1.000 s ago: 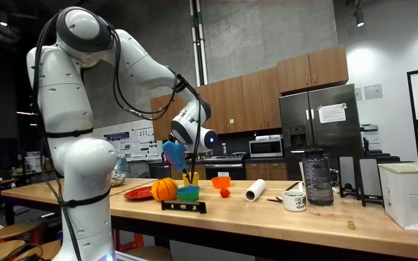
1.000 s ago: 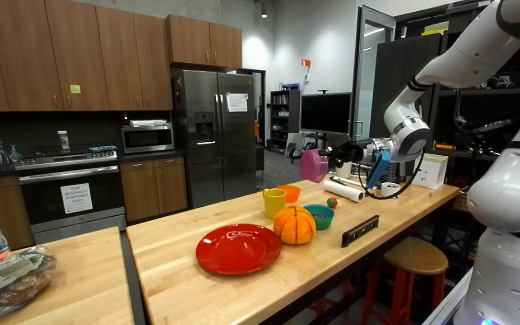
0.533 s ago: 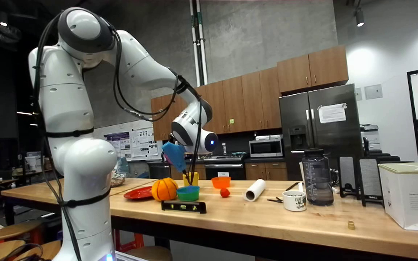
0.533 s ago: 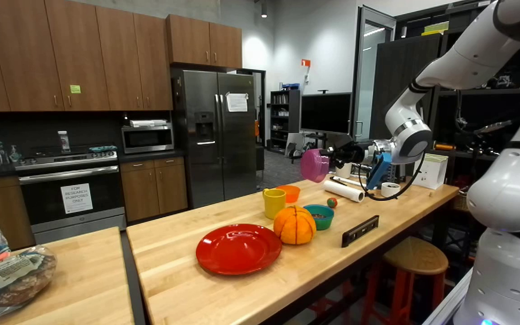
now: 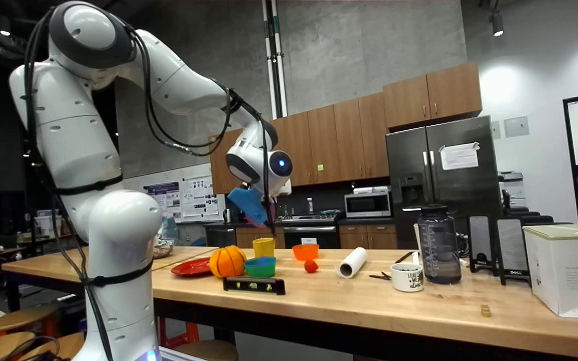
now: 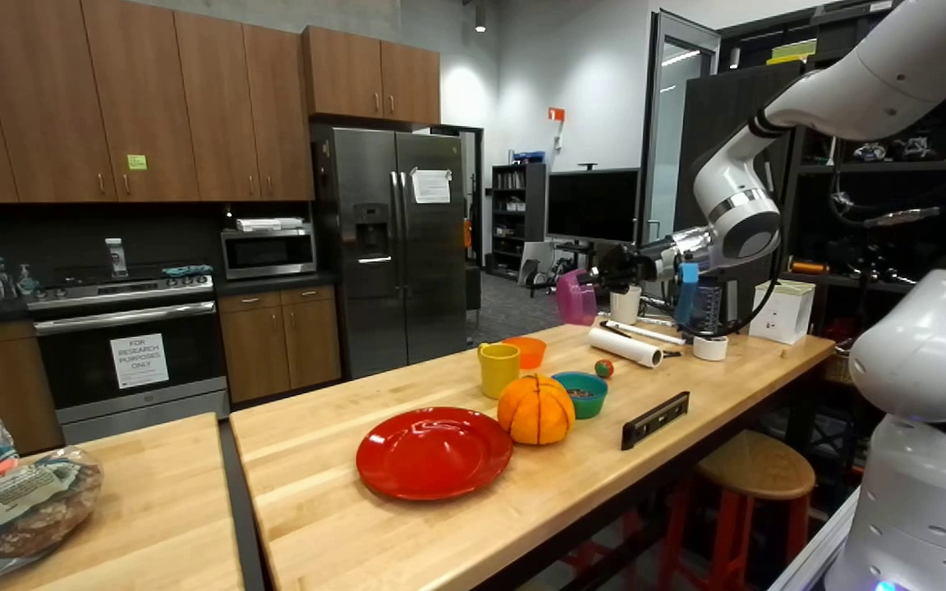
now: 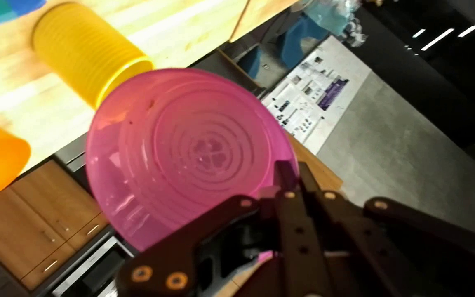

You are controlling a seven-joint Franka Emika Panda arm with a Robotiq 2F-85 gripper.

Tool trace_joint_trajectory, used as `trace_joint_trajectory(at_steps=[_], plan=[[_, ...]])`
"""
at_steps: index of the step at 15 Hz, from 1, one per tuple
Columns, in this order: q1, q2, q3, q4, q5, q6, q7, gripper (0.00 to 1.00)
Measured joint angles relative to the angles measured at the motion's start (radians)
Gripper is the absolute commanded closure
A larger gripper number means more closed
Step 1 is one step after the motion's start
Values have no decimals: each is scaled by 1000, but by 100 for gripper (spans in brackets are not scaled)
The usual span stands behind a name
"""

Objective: Pour the content in the purple bowl into the blue bowl and then place the purple bowl next to the blue bowl

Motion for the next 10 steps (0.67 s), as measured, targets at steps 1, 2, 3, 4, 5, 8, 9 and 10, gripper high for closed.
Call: trace_joint_trajectory(at_steps=[1,2,3,4,5,8,9,10], plan=[[1,-28,30,5,-11,73,32,99],[4,-53,62,10,-27,148,71,99],[9,-74,93,14,-47,221,110,99],[16,-89,124,16,-76,294,153,99],[25,-100,154,17,-115,361,201,99],[54,-101,224,14,-281,526,376,99],[66,-95,243,12,-357,571,451,99],[64,-88,273,9,-429,606,529,99]])
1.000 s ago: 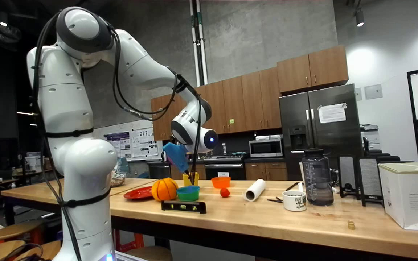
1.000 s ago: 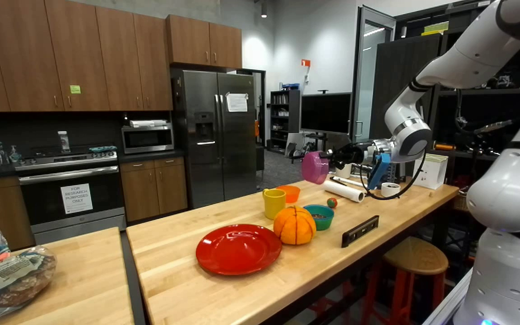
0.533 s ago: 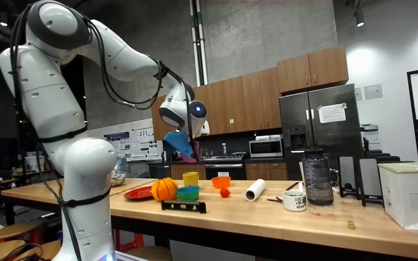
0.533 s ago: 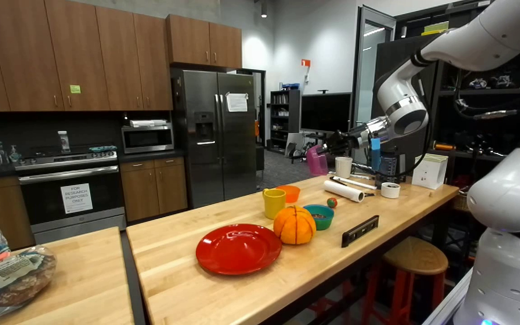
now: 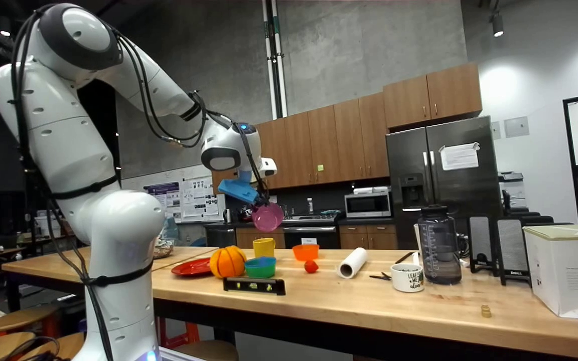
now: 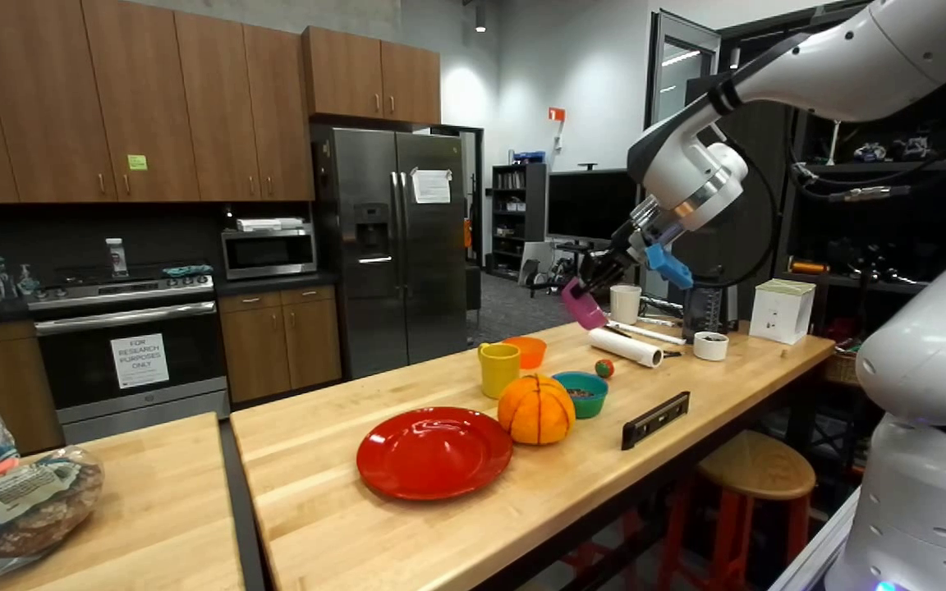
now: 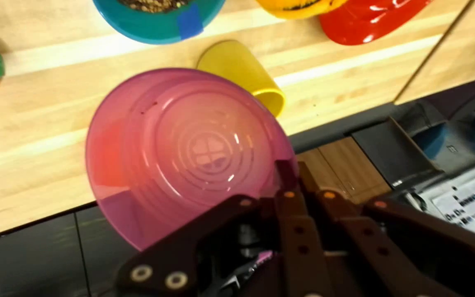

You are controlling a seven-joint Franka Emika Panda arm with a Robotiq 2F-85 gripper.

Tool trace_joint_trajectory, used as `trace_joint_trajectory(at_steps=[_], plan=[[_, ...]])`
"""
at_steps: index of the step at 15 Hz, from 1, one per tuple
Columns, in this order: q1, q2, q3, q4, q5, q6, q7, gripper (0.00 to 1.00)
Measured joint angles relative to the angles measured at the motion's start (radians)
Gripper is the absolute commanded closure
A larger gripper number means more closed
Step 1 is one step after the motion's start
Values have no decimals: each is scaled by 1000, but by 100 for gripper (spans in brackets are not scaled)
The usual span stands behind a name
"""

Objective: Pour the content in the purple bowl into the blue bowl and then place the purple bowl next to the blue bowl

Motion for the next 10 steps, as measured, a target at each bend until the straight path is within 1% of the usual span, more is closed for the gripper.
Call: trace_joint_trajectory(at_steps=[2,3,5,7,8,9,10], plan=[[-32,20,75,-2,-154,51,162,99],[-59,32,116,-1,-246,64,249,99],[-149,50,213,1,-432,66,419,99],[-268,57,312,8,-615,42,556,99],[-317,58,345,18,-702,15,606,99],[-351,58,363,32,-769,-15,639,99],[-337,65,332,49,-851,-41,670,99]])
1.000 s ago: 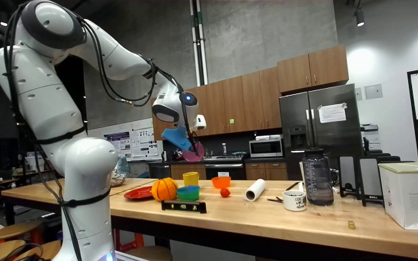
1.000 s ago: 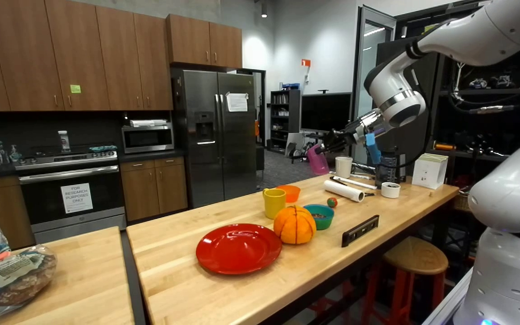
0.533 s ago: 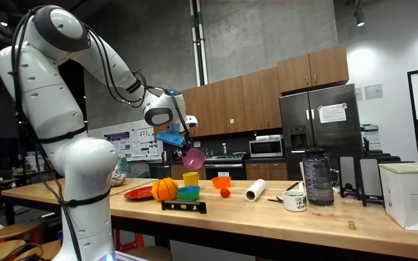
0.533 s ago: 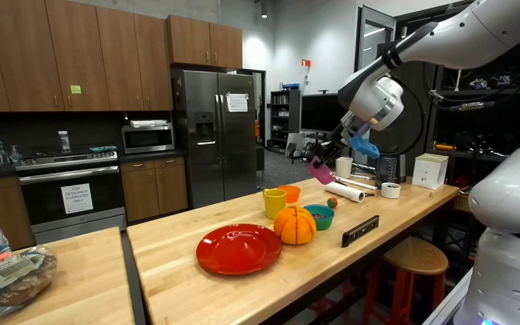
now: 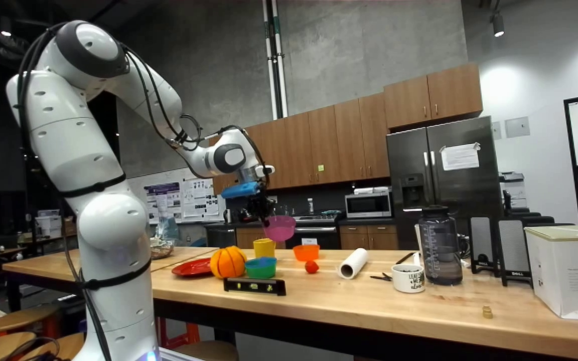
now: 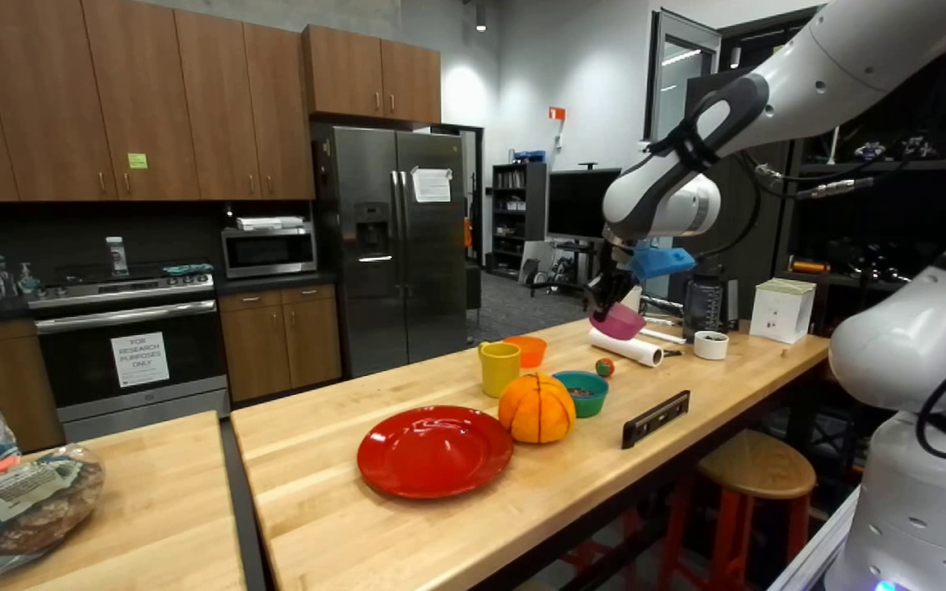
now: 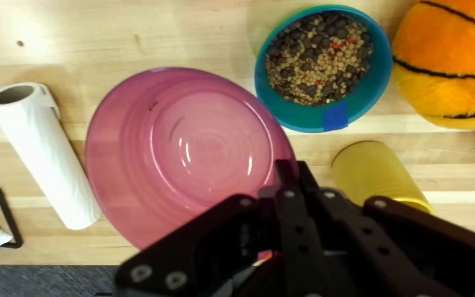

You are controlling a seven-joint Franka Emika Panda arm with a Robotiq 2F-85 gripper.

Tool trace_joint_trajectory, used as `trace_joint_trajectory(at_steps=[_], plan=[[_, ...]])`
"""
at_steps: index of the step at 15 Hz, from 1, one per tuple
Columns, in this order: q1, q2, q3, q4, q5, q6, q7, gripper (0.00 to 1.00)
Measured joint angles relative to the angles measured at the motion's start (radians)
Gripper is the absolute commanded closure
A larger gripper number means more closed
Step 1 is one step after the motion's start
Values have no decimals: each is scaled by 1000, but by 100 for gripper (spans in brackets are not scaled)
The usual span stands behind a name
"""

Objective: Pour the content in the purple bowl into the blue bowl and then place the purple bowl next to the blue bowl

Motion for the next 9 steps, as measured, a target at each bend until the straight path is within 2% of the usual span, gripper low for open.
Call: trace_joint_trajectory(at_steps=[2,4,7,9], plan=[[105,30,-118,31,-128,-38,52,99],[198,62,-215,58,-188,-81,69,99],[299,106,-308,82,-212,-143,75,99],[336,129,-344,90,-232,-175,101,99]])
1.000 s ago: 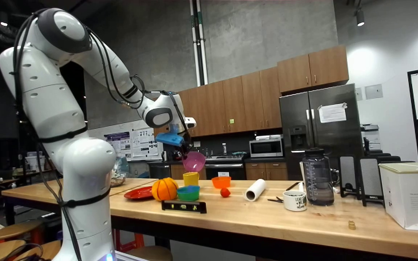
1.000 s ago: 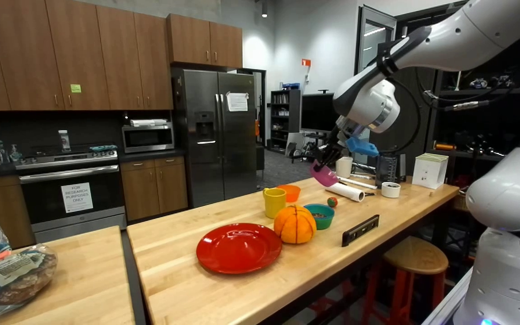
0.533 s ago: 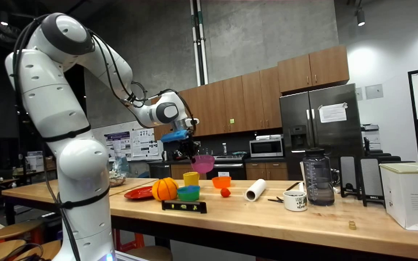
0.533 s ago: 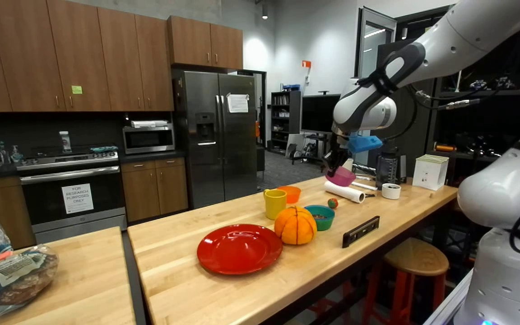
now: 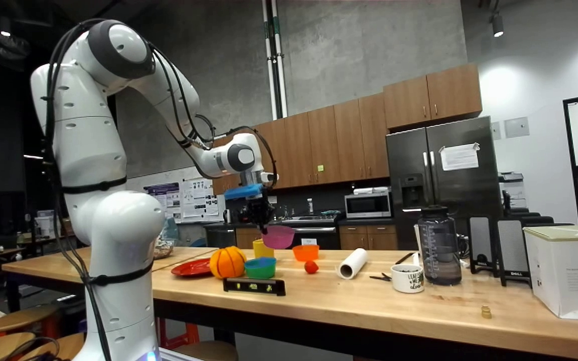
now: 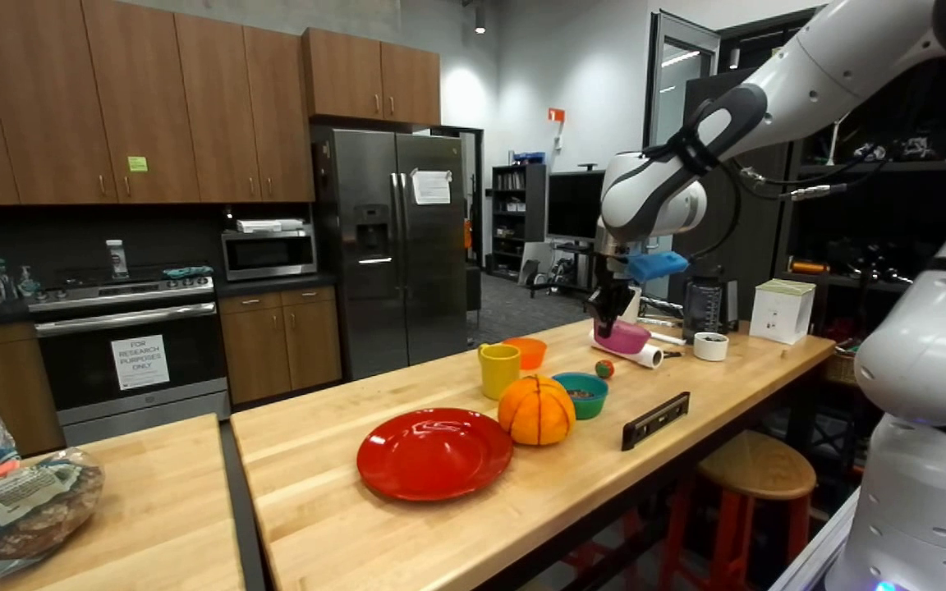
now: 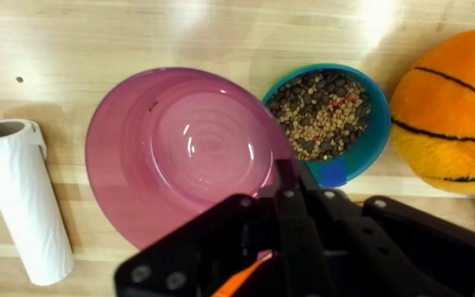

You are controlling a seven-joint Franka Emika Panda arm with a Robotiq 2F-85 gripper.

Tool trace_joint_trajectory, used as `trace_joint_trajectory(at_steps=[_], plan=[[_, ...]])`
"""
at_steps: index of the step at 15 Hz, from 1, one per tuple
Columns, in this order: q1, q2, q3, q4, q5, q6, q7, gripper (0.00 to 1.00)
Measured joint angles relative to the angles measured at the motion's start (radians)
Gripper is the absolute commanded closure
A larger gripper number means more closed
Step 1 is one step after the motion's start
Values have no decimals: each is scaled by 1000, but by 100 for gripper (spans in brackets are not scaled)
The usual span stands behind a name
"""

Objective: Pour the content in the purple bowl into the blue bowl and then place the purple bowl next to the blue bowl

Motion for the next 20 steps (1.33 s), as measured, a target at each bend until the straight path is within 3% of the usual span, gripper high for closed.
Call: trace_joint_trajectory(at_steps=[6,15,20], plan=[[39,50,-44,7,-61,-55,109,99],[64,128,-44,4,-201,-55,392,99],[66,163,-45,4,-243,-56,482,99]])
